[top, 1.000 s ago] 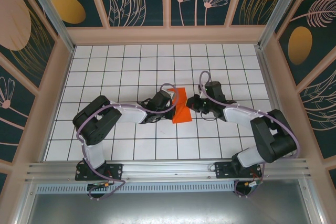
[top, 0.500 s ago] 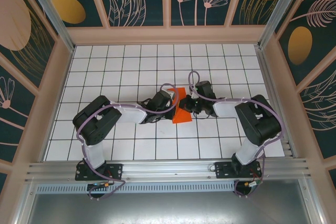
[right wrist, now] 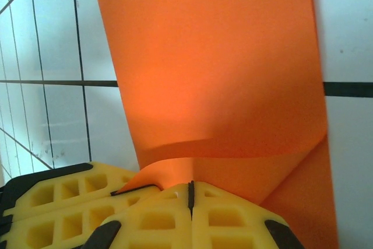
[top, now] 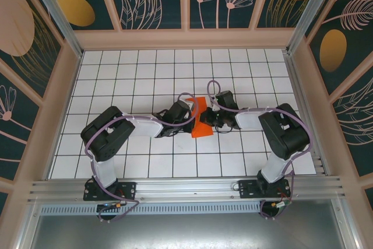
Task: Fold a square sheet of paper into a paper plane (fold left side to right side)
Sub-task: Fold the triangle a second time at the center of the table.
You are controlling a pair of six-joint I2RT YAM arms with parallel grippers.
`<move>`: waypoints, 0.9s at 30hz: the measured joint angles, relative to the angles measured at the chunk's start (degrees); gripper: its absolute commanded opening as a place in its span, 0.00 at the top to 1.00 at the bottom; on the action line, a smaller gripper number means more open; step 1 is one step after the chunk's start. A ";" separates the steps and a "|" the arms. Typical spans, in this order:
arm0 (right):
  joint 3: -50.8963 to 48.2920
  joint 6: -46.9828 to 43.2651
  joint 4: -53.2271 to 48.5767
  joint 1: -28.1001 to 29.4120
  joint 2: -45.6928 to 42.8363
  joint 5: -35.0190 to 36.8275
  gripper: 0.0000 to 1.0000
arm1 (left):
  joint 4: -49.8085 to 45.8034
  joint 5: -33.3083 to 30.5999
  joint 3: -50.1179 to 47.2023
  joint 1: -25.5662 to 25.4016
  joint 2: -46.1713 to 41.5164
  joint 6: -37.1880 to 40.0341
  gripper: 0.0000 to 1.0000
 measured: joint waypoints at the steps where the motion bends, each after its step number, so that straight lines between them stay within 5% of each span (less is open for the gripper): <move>1: 0.07 -0.28 -0.22 0.00 0.00 0.24 1.00 | 0.00 0.00 0.00 0.00 0.00 0.04 1.00; 10: 0.79 -1.92 -2.40 0.04 0.72 1.75 1.00 | 0.02 0.00 0.00 0.00 0.00 0.13 1.00; 19: 1.36 -2.89 -3.65 0.28 0.72 2.54 1.00 | -2.62 -1.05 -0.24 0.00 -2.43 0.70 0.70; 27: 1.60 -2.93 -4.04 0.28 0.74 2.54 1.00 | -5.81 -1.62 -0.39 0.00 -12.22 0.76 0.70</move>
